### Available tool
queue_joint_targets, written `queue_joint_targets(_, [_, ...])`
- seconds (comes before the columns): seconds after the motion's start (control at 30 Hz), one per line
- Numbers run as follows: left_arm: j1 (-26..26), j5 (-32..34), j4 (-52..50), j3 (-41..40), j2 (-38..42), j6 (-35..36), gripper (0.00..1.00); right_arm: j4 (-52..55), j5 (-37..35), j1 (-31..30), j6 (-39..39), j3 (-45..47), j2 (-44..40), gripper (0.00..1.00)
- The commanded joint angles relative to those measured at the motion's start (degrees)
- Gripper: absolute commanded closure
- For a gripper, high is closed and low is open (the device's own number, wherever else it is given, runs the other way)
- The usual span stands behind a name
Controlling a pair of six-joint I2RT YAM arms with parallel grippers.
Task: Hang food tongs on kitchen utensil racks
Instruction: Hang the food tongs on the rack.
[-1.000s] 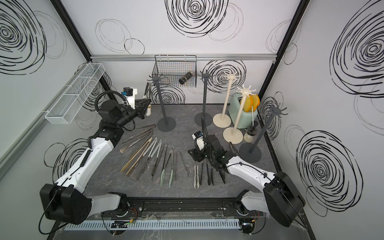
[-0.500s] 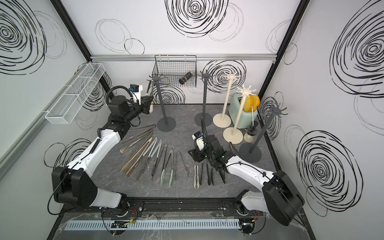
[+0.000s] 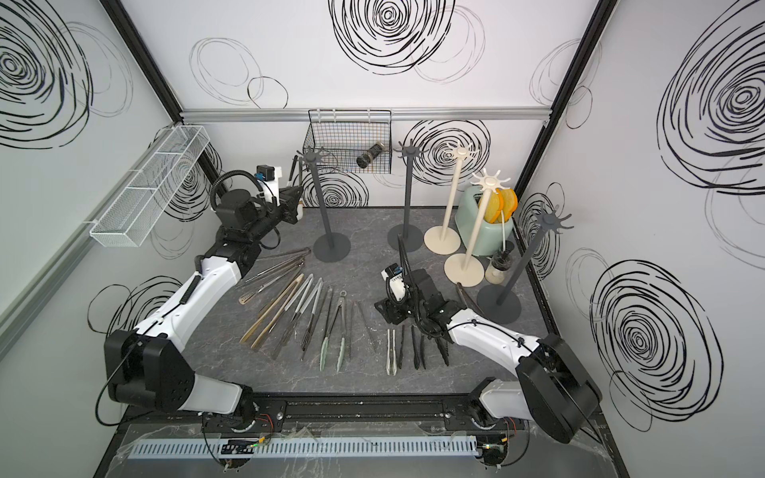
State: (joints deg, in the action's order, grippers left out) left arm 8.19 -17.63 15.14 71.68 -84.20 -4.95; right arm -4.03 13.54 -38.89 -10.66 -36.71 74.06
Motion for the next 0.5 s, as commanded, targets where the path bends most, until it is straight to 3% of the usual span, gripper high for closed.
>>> queue_joint_targets(0.0, [-0.3, -1.5, 3.9, 2.8, -2.4, -0.1, 1.00, 0.4, 0.8, 0.2, 0.4, -0.7, 0.5, 0.39])
queue_joint_targets(0.47, [-0.4, -2.0, 3.6, 1.9, -5.0, 0.5, 1.00, 0.0, 1.5, 0.2, 0.4, -0.3, 1.6, 0.38])
